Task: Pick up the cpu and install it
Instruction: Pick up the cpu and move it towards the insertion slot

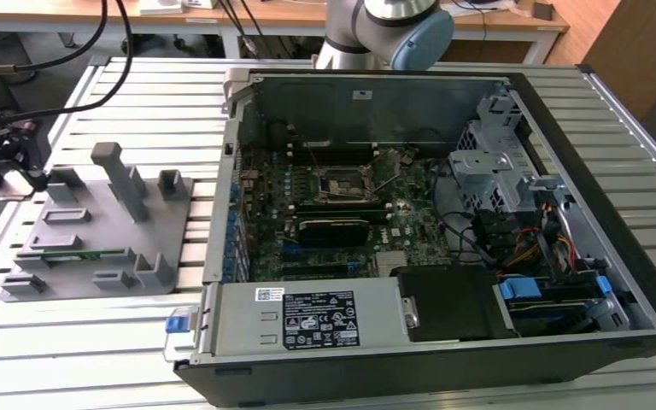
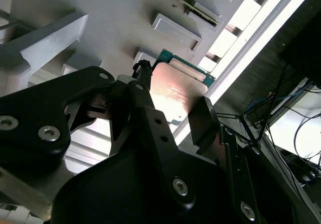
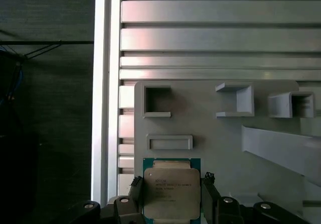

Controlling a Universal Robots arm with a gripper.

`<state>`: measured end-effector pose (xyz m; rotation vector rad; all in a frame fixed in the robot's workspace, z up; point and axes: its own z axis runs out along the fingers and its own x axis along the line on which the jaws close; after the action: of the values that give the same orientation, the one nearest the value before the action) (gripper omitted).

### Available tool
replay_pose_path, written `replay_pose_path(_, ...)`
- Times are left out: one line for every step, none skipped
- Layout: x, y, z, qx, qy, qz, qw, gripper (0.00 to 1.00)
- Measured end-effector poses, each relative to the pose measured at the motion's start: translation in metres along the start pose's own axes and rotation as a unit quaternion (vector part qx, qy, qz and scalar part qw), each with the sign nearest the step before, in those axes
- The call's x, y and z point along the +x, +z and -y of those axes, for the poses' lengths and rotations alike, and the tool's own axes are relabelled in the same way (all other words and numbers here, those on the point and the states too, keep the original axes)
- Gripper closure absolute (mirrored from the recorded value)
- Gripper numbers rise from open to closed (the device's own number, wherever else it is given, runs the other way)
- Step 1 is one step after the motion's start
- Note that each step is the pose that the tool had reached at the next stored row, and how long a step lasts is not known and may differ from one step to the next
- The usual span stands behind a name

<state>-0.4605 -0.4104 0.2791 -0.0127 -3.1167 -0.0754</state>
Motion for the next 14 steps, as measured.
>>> replay_pose_path(0.0000, -0.0004, 0.0000, 0.0000, 0.000, 0.0000, 1.0000, 0.46)
replay_pose_path(0.0000, -0.0007, 0.0000, 0.0000, 0.000, 0.0000, 1.0000, 0.46)
replay_pose_path(0.0000, -0.0013, 0.0000, 0.0000, 0.000, 0.0000, 1.0000, 0.46)
replay_pose_path(0.0000, -0.0018, -0.0001, 0.0000, 0.000, 0.0000, 1.0000, 0.46)
replay_pose_path(0.0001, -0.0023, -0.0001, 0.0000, 0.000, 0.0000, 1.0000, 0.46)
replay_pose_path(0.0001, -0.0029, -0.0001, 0.0000, 0.000, 0.0000, 1.0000, 0.46)
replay_pose_path(0.0001, -0.0034, -0.0002, -0.0001, 0.000, 0.0000, 1.0000, 0.46)
replay_pose_path(0.0001, -0.0040, -0.0002, 0.0000, 0.000, 0.0000, 1.0000, 0.46)
replay_pose_path(0.0001, -0.0046, -0.0002, 0.0000, 0.000, 0.0000, 1.0000, 0.46)
replay_pose_path(0.0001, -0.0052, -0.0003, -0.0001, 0.000, 0.0000, 1.0000, 0.46)
replay_pose_path(0.0001, -0.0058, -0.0003, 0.0000, 0.000, 0.0000, 1.0000, 0.46)
replay_pose_path(0.0002, -0.0064, -0.0003, 0.0000, 0.000, 0.0000, 1.0000, 0.46)
replay_pose_path(0.0002, -0.0069, -0.0003, 0.0000, 0.000, 0.0001, 1.0000, 0.46)
replay_pose_path(0.0002, -0.0074, -0.0003, 0.0000, 0.000, 0.0001, 1.0000, 0.46)
